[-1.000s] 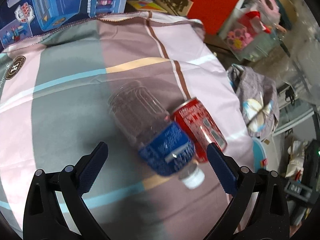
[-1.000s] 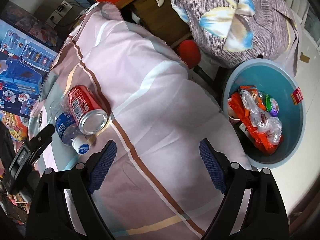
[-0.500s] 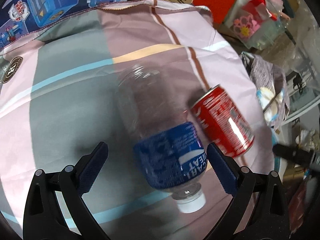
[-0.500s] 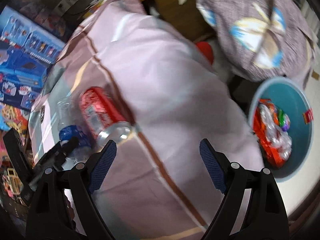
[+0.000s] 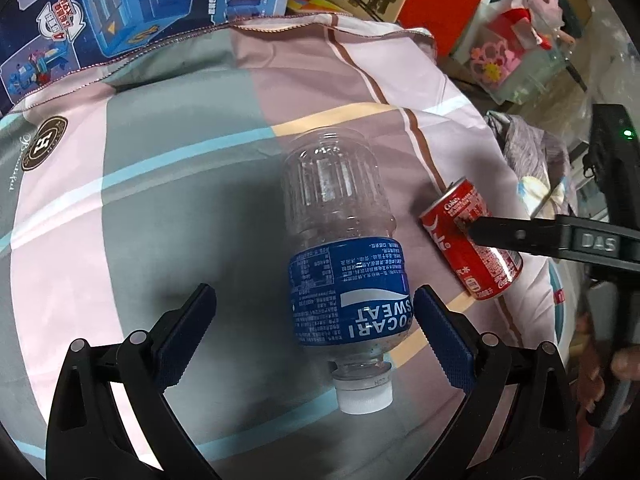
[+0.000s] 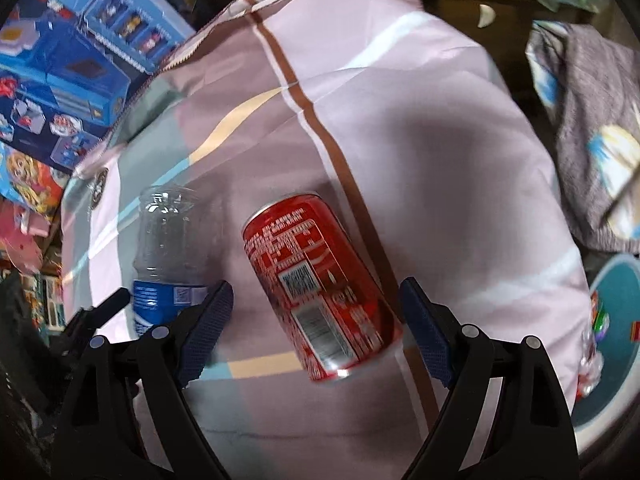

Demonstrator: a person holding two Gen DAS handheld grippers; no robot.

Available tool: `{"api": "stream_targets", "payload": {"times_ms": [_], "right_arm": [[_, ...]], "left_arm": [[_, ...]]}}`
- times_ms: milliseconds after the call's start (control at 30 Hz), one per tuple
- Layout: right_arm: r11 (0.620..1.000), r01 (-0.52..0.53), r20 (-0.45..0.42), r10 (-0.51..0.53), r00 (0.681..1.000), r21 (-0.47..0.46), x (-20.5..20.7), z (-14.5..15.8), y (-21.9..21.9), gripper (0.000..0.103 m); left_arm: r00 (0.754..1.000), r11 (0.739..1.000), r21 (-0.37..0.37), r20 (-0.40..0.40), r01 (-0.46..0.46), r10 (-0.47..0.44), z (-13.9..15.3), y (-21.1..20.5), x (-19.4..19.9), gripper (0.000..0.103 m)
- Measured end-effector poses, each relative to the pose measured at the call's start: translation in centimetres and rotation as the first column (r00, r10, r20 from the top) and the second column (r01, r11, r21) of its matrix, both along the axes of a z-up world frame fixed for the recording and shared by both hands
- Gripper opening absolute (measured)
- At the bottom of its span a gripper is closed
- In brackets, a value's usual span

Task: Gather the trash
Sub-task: 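Grasp the Pocari Sweat bottle with the left tool while the right tool grasps the red Coca-Cola can, then carry the bottle and can over the teal bucket and open both tools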

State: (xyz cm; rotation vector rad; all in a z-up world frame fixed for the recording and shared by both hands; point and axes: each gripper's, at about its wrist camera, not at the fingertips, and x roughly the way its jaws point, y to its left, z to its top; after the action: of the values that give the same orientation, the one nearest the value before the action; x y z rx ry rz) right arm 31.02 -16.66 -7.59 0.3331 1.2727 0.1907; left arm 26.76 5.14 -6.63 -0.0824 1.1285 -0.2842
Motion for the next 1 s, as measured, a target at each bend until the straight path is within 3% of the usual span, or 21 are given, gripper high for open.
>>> {"api": "stream_targets", "payload": {"times_ms": [67,100,200,500,567,600,767,1000], "right_arm": [[1.0,-0.009,0.0,0.009,1.0,-0.014,0.4,-0.6,0.3,0.08],[1.0,-0.012,-0.002,0.012,1.0,-0.012,0.3,-0.8,0.3,0.068],[1.0,-0.022,0.01,0.022,1.0,-0.011,0.0,-1.3,0.3,0.063],[0.999,0.043,0.012,-0.043,0.999,0.019,-2.2,-1.1,-2.6,0.061],[0.998,0.057,0.007,-0.057,0.998,0.037,-2.7,-1.2,-3.2,0.061],[0.997,0.061,0.006,-0.061,0.998,0.044,-3.0,-1.2,-3.4,0.061],[0.992,0.084,0.013,-0.085,0.996,0.093,-4.7,-1.1,-4.4,0.061],[0.984,0.115,0.042,-0.122,0.992,0.139,-7.2,0.3,-5.9,0.061]], "left_arm": [[1.0,1.0,0.002,-0.008,-0.005,0.005,-0.2,0.1,0.2,0.099],[1.0,1.0,0.0,-0.014,-0.007,0.007,-0.3,0.1,0.3,0.099],[1.0,1.0,0.005,-0.028,-0.006,0.006,-0.8,-0.4,0.8,0.099],[0.999,0.999,0.023,-0.021,0.03,-0.029,-2.0,-3.1,2.1,0.098],[0.999,0.998,0.039,-0.004,0.039,-0.039,-1.8,-3.7,2.1,0.074],[0.999,0.997,0.058,-0.007,0.044,-0.044,-1.9,-3.9,2.0,0.067],[0.997,0.989,0.127,0.009,0.079,-0.08,-1.6,-5.2,0.7,0.066],[0.992,0.982,0.143,0.024,0.121,-0.126,-0.1,-6.8,-1.8,0.066]]}}
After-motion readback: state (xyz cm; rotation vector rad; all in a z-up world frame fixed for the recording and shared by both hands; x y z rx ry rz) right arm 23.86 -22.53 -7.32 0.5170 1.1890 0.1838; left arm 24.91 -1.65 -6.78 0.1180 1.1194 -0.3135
